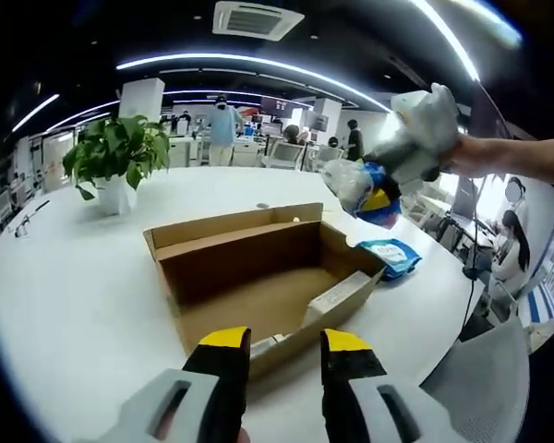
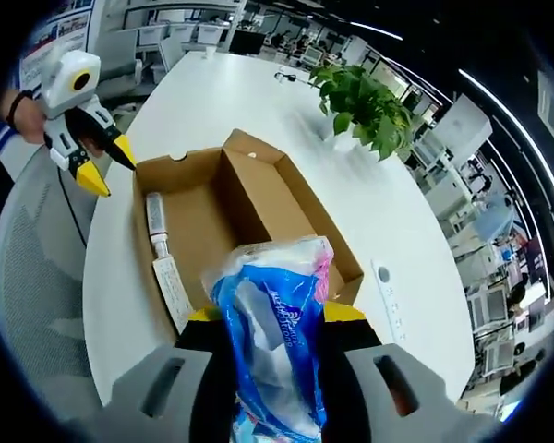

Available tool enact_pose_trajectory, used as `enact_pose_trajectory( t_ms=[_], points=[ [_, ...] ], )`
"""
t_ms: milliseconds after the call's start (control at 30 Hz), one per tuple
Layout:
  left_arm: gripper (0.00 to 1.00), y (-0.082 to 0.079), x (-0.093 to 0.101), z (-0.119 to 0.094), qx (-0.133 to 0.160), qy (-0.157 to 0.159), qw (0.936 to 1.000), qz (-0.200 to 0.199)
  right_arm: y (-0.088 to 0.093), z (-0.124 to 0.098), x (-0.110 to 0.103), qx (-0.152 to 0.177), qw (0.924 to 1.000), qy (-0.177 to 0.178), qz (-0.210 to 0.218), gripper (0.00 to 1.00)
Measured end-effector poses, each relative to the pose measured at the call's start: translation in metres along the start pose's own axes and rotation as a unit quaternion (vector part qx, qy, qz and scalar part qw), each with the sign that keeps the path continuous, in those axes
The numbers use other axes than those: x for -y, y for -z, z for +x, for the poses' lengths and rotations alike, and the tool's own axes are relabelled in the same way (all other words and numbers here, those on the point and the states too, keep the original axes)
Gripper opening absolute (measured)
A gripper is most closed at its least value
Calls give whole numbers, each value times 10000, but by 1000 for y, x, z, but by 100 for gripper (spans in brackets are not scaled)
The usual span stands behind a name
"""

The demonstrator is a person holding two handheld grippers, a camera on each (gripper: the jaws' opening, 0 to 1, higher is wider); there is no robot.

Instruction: Operate the shoe box by opening the lid, removing the specified soft item, and placing it in the target area until the item is outside and the box remains undamaged.

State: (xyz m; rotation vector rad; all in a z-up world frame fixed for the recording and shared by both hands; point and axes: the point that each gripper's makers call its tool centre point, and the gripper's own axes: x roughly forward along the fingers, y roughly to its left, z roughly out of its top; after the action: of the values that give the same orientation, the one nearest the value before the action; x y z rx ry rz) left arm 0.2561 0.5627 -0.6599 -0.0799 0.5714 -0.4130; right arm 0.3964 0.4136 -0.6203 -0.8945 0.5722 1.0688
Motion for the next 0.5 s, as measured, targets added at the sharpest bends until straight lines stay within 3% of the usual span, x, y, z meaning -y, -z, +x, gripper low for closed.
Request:
enact_pose_trajectory(
  t_ms=[500],
  points=[
    [30, -8, 15, 4, -26, -3, 9998, 173, 57, -29, 1, -233, 9995, 138, 183, 29]
  ],
)
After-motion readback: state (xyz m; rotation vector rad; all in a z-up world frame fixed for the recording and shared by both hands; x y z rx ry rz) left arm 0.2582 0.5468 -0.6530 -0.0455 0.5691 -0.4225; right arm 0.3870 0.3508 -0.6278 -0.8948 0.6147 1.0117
